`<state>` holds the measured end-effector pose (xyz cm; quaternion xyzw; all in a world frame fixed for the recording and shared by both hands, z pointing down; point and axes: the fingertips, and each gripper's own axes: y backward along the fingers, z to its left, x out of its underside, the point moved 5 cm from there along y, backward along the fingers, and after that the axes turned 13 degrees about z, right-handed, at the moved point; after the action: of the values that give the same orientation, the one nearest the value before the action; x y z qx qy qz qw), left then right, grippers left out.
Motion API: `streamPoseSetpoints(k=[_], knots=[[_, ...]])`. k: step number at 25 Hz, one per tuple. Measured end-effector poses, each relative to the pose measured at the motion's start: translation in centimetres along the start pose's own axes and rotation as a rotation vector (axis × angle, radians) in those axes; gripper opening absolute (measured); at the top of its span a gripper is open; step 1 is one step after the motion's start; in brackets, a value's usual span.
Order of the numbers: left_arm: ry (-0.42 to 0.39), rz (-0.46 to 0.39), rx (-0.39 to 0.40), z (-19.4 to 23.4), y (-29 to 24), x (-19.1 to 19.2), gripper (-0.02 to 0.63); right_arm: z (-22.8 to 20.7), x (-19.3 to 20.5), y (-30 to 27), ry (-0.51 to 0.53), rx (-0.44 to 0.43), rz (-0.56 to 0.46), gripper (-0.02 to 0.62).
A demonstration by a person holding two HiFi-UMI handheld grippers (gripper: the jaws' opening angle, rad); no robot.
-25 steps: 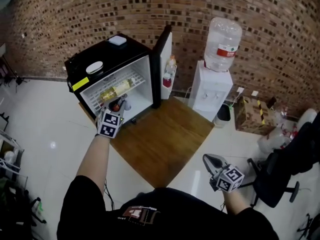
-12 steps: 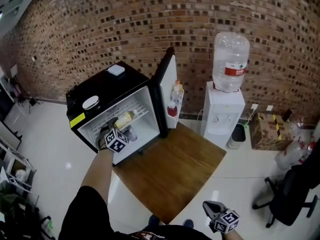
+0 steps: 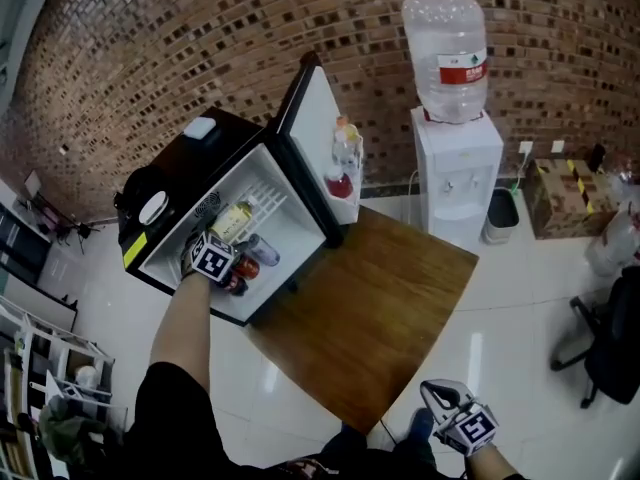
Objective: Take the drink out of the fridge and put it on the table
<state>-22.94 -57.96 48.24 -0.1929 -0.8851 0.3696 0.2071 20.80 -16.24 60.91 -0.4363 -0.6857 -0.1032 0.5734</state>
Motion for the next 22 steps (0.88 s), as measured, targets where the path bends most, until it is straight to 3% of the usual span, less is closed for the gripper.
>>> streamPoseSetpoints(k=[8,11,14,19,22], knots=[[0.005,0.008,0.265,1.1,-1.5,-0.4,0.474,0.0,1.5,-0.5,-0.042,-0.008,-0.011,-0.011],[-0.002,0.01,0.334,1.6,-1.1,-0.5,0.425,0.1,1.7,-0.6,-0.047,-0.004,-0.005,-0.011],[-0.051,0.005,0.33,1.4,-0.9,-0.8,0.408,-0.1,1.3,-0.3,-0.05,0.014,-0.017,-0.011],[-0.291,-0.081,0.205,0.1,0.2,-1.6,0.382,-0.5,0.9,-0.2,-0.033,0.028,-0.037,-0.011],[-0.253,-0.128,0.224,0.5,1.0,-2.0,0.294,-0.4,1.1,0.0,-0.041,0.032,-0.031,-0.011]])
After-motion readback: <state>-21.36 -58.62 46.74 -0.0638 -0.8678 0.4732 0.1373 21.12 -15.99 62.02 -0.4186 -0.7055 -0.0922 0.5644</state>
